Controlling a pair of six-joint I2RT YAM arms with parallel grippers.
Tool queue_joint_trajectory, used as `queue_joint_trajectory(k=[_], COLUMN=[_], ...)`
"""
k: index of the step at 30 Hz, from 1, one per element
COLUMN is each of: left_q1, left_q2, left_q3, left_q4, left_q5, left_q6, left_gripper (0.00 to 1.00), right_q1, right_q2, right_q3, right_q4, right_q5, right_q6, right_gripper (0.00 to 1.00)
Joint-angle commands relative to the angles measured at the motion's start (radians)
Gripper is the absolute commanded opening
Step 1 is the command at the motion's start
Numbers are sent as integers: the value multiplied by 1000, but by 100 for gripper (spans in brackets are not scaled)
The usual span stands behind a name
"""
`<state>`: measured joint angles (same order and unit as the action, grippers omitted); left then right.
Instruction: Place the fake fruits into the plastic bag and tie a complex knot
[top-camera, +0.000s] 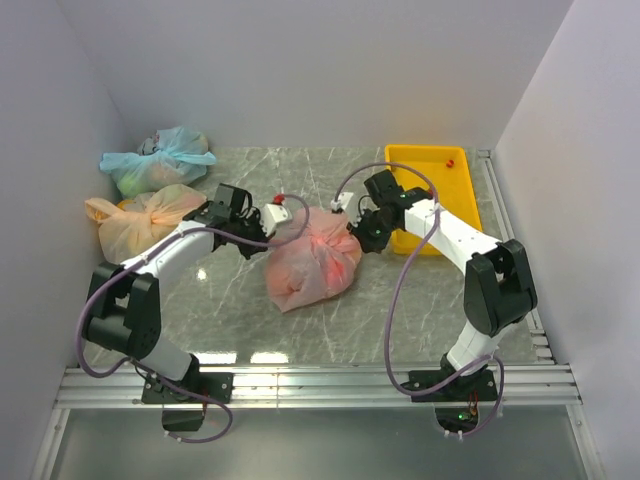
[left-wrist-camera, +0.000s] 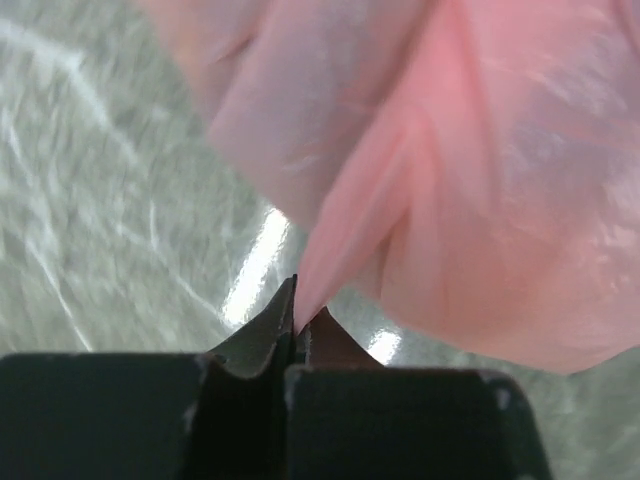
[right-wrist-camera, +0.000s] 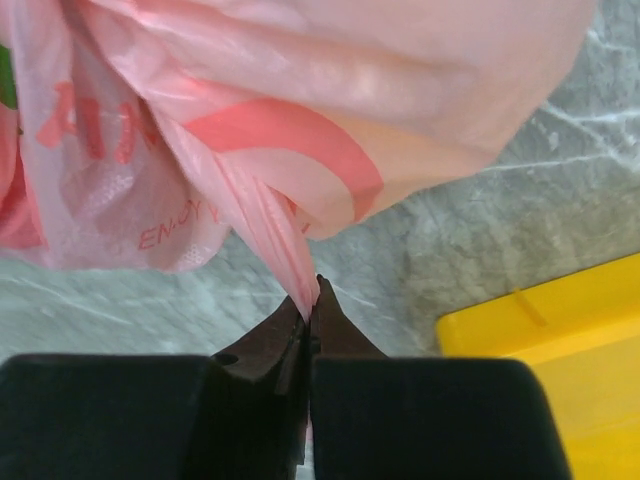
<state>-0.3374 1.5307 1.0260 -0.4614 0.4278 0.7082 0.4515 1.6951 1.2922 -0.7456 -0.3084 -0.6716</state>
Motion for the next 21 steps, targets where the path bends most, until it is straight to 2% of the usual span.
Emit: queue_joint_trajectory(k=[1, 2, 3, 5, 7, 12, 15, 21], left_q1=[73, 98, 109, 156, 208, 395, 426, 428], left_q2=[-53, -60, -72, -86, -121, -175, -188, -147], left_q3=[61, 69, 72, 69, 34, -76, -139, -127], left_q4=[-5, -16, -13, -22, -16, 23, 49, 46], left_q5=[-121, -156, -196, -263, -264, -202, -189, -190], left_q6=[-289, -346, -465, -535, -585, -561, -515, -506], left_gripper=[0, 0, 0, 0, 0, 0, 0, 0], right_q1=[-63, -80, -92, -141, -186, -313, -323, -277], right_q2=[-9, -6, -8, -25, -32, -6, -3, 15], right_q3=[88, 99, 110, 108, 90, 0, -45, -33], right_q4=[-14, -32, -34, -28, -21, -18, 0, 20], right_q5=[23, 12, -3, -9, -11, 32, 38, 28], right_q6=[187, 214, 275, 325, 365, 345, 333, 356], right_gripper=[0, 0, 0, 0, 0, 0, 0, 0])
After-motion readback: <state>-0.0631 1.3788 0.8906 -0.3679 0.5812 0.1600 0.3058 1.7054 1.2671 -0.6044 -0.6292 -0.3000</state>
